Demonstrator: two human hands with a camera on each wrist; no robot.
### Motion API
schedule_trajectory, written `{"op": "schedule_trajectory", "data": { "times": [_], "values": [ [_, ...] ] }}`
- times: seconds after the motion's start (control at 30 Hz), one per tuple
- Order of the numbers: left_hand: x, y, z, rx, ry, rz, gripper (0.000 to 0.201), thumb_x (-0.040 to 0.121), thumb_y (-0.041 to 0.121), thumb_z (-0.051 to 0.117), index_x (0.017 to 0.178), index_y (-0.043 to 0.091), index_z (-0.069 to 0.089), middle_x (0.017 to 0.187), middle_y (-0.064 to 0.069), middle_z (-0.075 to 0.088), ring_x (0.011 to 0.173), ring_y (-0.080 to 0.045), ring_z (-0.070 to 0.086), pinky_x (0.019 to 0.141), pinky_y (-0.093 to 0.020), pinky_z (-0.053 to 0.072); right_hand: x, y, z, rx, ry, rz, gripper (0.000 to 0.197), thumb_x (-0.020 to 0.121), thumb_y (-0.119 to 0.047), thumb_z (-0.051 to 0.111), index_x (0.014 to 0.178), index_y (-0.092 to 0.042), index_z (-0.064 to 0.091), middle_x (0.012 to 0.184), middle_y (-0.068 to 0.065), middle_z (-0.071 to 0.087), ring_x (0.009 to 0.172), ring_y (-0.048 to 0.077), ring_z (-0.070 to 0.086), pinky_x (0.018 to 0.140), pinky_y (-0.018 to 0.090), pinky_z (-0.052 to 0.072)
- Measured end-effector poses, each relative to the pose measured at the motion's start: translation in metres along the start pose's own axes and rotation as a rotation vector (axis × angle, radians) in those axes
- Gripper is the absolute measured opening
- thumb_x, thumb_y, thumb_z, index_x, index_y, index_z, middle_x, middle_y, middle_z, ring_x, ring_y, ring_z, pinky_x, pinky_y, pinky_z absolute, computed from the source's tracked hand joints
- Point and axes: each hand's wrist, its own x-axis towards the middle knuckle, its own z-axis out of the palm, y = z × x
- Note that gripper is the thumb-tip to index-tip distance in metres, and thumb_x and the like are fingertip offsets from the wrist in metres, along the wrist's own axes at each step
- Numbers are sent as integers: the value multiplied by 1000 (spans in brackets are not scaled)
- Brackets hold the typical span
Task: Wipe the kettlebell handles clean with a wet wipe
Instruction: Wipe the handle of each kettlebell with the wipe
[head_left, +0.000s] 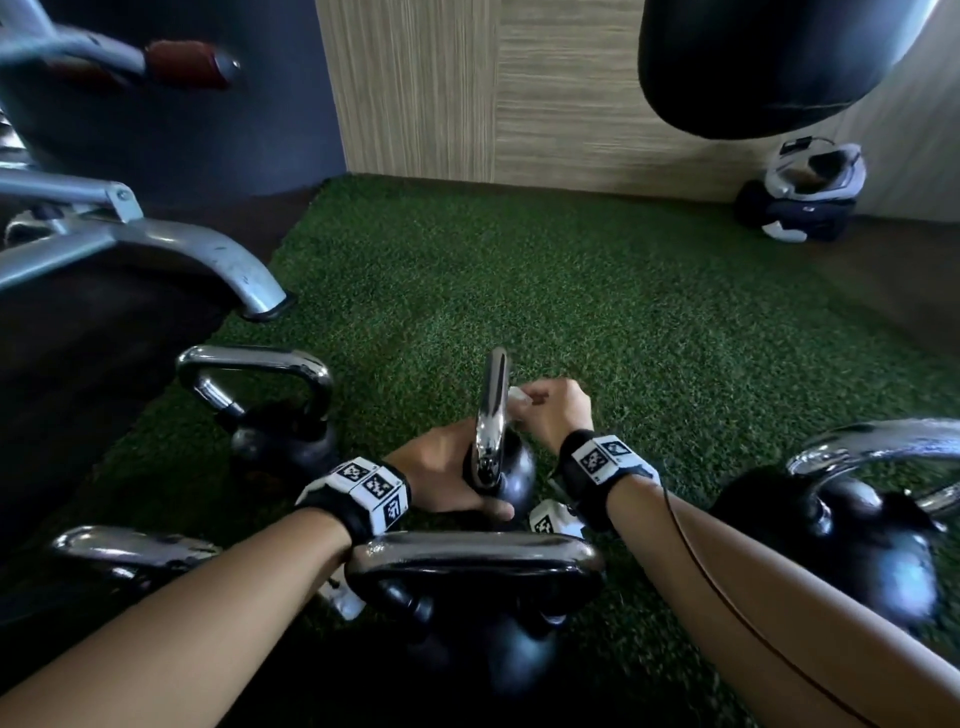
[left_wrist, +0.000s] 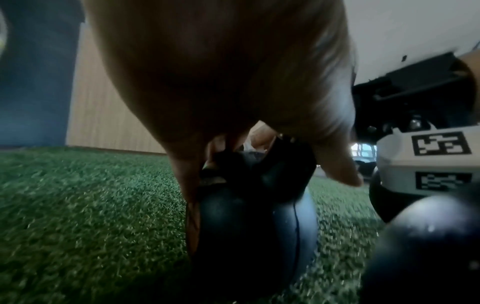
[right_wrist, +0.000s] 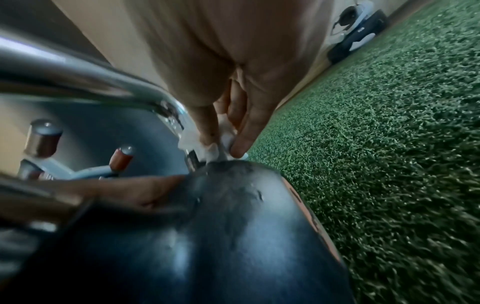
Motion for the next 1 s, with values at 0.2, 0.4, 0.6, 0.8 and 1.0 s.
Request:
{"op": "schedule_trajectory", "data": {
  "times": [0.2,0.4,0.6,0.8,1.0],
  "values": [
    [2,2,4,146,-28,0,17,90,50,69,85,56,53,101,21,51,94,-4,53,100,-39,51,10,-16,0,79,80,-42,9,92,-22,75,97,-18,82,90,-3,79,76,13,72,65,23,59],
    [5,1,7,127,17,-58,29,92,43,68,74,52,47,86,21,47,82,-3,56,90,-33,53,7,-16,1,139,22,-47,8,94,-24,73,91,-21,80,86,-3,78,78,15,74,69,31,62],
    [11,-10,5,162,31,-86,30,93,36,68,71,41,49,76,17,53,73,3,52,79,-21,41,14,-33,-15,100,152,-159,13,95,-12,70,97,-18,82,86,-7,76,75,7,69,65,21,57],
    [13,-11,5,214,27,-81,33,95,35,66,69,38,46,76,17,50,71,9,46,76,-20,39,14,-34,-18,52,144,-171,13,93,-11,73,99,-19,82,87,-5,76,78,8,70,75,31,63],
    [21,-23,3,174,14,-158,25,89,47,64,71,33,53,79,13,58,75,-7,58,85,-35,55,-4,-46,-24,-13,151,-399,13,96,-13,70,103,-15,81,98,-1,79,79,8,71,72,16,57]
  ]
}}
